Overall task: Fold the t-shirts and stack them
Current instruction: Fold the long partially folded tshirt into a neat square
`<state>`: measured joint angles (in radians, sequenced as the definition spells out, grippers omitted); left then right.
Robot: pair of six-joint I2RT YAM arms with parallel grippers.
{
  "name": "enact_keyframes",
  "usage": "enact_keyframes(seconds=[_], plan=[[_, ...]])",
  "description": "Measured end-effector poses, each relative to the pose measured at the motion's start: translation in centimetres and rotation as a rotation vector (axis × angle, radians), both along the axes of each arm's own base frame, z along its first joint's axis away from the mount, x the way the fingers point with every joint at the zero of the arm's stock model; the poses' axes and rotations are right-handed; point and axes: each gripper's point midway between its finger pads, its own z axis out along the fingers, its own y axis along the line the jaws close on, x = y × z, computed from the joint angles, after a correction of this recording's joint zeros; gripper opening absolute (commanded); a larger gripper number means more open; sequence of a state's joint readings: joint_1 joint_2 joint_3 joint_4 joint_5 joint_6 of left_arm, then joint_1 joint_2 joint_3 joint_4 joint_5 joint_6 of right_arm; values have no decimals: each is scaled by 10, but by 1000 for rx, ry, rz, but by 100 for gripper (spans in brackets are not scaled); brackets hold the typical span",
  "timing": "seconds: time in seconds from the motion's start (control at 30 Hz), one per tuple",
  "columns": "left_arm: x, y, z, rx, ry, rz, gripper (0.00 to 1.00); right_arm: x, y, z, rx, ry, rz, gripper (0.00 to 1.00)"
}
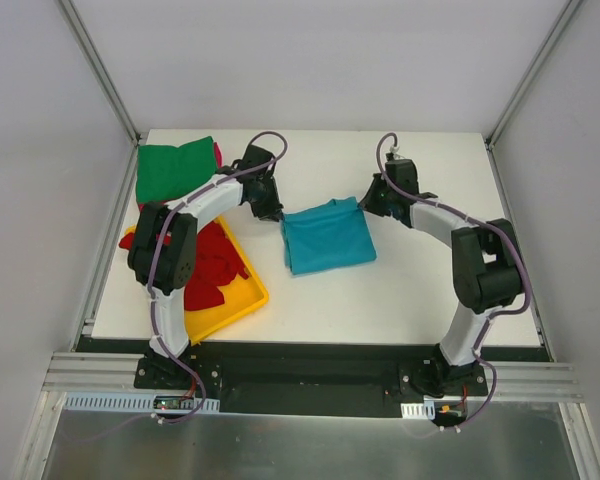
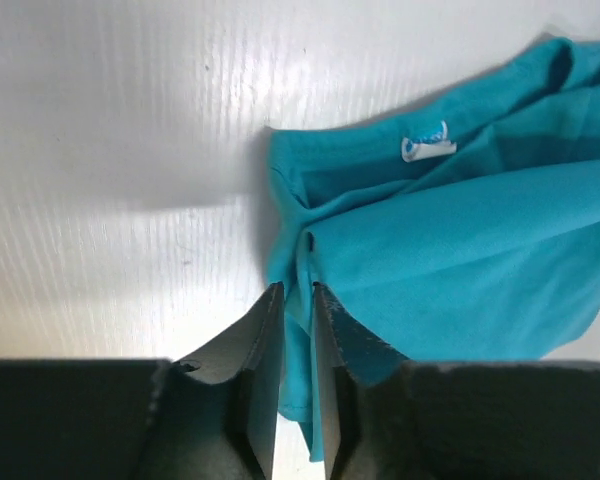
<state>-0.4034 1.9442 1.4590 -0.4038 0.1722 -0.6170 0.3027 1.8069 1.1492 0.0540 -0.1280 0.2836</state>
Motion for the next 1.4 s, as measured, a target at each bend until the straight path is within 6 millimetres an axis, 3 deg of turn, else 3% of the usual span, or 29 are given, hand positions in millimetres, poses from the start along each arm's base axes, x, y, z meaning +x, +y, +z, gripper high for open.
enact_keyframes(seconds=[0.03, 0.1, 0.27, 0.37, 0.4, 0.53, 0.63, 0.77, 0.9, 1.17, 1.23, 1.4], plan=[[3, 1, -3, 6, 4, 3, 23, 3, -1, -2, -9, -3, -10, 18], [10, 3, -5, 8, 2, 7, 35, 7, -4, -5, -28, -9, -29, 38], [25, -2, 6, -14, -33, -18, 75, 16, -6, 2, -58, -31, -36, 54], [28, -7, 20, -45, -57, -33, 95, 23, -1, 19, -61, -60, -22, 96], [27, -8, 23, -53, -60, -34, 99, 24, 1, 24, -65, -72, -12, 96], [14, -12, 44, -73, -88, -52, 99, 2, 10, 47, -39, -81, 46, 96], [0, -28, 64, -119, -114, -101, 99, -15, 22, 63, 39, -77, 88, 96], [-9, -51, 72, -184, -117, -161, 99, -24, 35, 59, 118, -20, 108, 96], [-4, -65, 56, -203, -74, -183, 99, -21, 39, 28, 122, 62, 94, 96], [24, -67, -18, -135, 25, -137, 99, 6, 44, -22, 91, 161, 73, 96], [29, -67, -23, -138, 36, -127, 99, 10, 43, -32, 86, 178, 68, 96], [38, -67, -22, -144, 20, -113, 99, 13, 42, -31, 82, 172, 67, 96]])
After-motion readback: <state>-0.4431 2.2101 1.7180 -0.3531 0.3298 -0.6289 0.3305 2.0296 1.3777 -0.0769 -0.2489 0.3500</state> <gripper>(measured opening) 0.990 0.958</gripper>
